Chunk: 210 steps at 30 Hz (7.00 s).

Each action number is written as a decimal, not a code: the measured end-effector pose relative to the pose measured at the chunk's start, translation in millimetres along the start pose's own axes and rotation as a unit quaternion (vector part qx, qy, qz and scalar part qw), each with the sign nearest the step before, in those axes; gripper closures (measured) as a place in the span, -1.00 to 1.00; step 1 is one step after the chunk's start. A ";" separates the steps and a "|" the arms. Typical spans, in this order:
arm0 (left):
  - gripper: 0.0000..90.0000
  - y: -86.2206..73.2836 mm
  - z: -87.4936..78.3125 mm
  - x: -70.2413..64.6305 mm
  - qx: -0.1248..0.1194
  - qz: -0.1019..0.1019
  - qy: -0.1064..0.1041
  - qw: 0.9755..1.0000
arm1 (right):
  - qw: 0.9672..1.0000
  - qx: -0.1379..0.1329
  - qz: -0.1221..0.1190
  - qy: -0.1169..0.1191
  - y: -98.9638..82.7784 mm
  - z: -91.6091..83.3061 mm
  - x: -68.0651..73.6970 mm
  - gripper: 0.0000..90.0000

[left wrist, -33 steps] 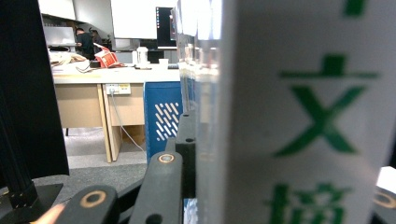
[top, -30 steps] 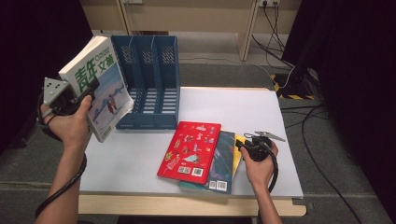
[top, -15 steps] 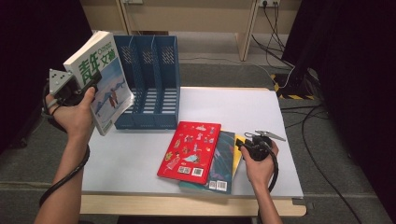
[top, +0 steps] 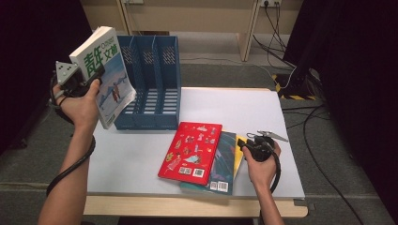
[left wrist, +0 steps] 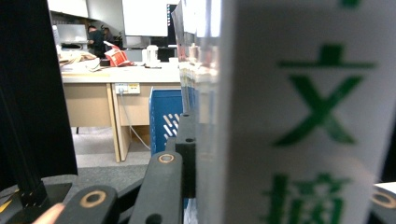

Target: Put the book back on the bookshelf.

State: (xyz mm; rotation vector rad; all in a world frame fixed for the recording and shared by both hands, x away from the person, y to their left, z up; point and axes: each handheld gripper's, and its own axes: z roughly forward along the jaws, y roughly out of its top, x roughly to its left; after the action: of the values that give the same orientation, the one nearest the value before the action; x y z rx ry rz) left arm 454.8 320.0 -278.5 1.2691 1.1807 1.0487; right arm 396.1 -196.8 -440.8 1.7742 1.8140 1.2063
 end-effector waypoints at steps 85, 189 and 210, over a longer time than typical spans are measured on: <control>0.64 -13.1 101.1 4.1 0.016 0.012 0.024 1.000 | 1.000 -0.007 0.001 0.006 -0.9 -4.6 -1.3 0.26; 0.60 -95.1 100.8 -1.5 0.080 0.039 0.016 0.996 | 1.000 -0.001 -0.010 0.002 -6.4 -4.4 4.5 0.26; 0.47 -98.8 68.2 -1.1 0.100 0.012 -0.010 0.995 | 1.000 0.004 -0.010 0.004 -7.7 -5.6 6.8 0.24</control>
State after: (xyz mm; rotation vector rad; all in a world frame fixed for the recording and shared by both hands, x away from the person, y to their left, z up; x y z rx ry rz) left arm 516.2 305.3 -380.6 1.4485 1.2829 0.9506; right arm 385.7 -191.3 -441.1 1.7546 1.8393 1.2024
